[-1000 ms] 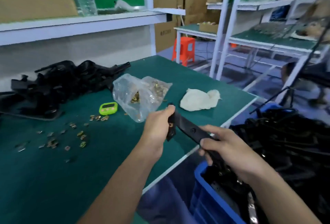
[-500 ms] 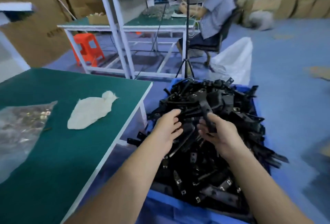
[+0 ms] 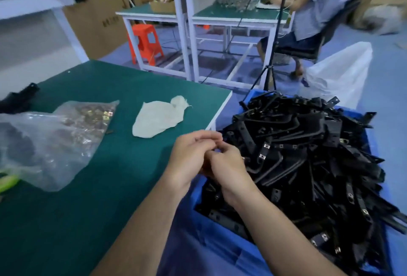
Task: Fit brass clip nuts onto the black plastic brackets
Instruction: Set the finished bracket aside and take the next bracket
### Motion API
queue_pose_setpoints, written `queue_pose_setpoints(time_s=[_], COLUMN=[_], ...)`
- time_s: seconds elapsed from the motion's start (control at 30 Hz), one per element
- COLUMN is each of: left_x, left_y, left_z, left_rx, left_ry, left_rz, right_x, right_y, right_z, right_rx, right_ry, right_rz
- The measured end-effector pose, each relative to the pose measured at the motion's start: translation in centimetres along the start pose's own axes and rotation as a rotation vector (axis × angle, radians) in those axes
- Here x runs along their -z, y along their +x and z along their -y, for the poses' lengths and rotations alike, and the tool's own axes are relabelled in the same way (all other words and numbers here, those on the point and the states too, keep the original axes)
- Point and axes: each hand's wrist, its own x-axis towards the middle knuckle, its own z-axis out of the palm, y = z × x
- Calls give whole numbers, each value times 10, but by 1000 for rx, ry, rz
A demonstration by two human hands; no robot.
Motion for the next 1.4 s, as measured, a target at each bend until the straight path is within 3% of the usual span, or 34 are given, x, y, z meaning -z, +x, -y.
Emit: queue_pose_setpoints(time_s=[0.33, 0.67, 0.73, 0.87, 0.93, 1.03, 1.1, 1.2, 1.4], left_x=[142, 301, 334, 393, 417, 439, 448, 456, 461], left_y=[-57, -128, -146, -192, -205, -207, -202, -199, -196], left_z=[-52, -5, 11, 53, 70, 78, 79, 80, 83], left_rx=[-232, -290, -260, -20, 120, 246, 252, 183, 113], left_ry=[19, -18, 100, 666, 746, 836, 962, 901, 853], left_rz=[-384, -953, -1095, -1293, -1284, -1090, -987, -1044, -1094], right_x=[-155, -312, -339, -387, -407, -438, -458, -488, -542], right_y=[-37, -87, -90, -90, -86, -74, -67, -64, -93], right_z=[21, -33, -48, -77, -86, -93, -94, -99, -117], right_rx=[158, 312, 350, 449, 477, 540, 559, 609, 1110], right_ry=[-176, -518, -592, -723, -800, -863, -911, -1049, -1080], right_rz=[309, 763, 822, 920, 932, 895, 904, 1026, 1099])
